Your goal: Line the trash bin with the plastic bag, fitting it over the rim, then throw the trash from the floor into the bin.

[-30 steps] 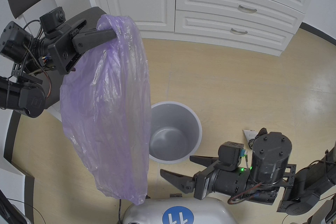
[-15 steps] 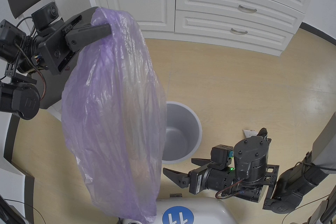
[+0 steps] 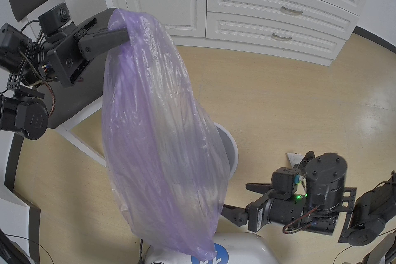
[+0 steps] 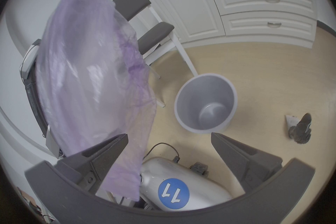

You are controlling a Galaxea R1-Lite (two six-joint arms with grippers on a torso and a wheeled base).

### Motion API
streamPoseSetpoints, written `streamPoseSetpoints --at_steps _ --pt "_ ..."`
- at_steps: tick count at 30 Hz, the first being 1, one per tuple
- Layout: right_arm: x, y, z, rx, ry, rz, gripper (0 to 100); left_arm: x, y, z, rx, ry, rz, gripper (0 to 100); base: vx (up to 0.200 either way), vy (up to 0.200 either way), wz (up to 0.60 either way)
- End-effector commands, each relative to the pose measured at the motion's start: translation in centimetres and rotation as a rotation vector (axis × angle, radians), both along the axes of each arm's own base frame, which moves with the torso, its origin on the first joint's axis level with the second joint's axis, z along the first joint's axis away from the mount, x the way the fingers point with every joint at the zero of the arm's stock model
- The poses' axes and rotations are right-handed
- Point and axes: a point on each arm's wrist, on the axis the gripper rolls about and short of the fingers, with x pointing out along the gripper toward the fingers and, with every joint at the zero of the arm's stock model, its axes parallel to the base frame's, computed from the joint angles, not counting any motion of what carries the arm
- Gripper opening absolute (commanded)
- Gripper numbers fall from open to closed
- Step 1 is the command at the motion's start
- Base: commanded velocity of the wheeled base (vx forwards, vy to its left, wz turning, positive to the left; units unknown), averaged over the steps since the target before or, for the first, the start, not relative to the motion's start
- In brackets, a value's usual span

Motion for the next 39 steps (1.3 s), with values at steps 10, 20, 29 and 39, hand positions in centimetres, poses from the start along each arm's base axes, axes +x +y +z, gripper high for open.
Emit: streamPoseSetpoints --at_steps 10,20,29,39 --pt "-1.7 -2.6 4.4 0.050 -0.131 0.001 100 0.3 -0.1 -0.3 0.002 0.009 -0.002 0 0.000 0.000 0.00" --pt "-1.9 3.2 0.0 0.063 0.020 0.052 100 -0.1 -0.2 -0.1 0.000 0.002 -0.007 0 0.000 0.000 0.00" --pt "-0.9 5.4 -2.5 0.096 0.035 0.011 100 -0.2 -0.1 0.1 -0.020 0.000 0.012 0 0.000 0.000 0.00" --pt "2.2 4.3 -2.0 0.130 0.021 -0.091 100 -0.6 0.1 0.1 -0.020 -0.002 0.017 0 0.000 0.000 0.00"
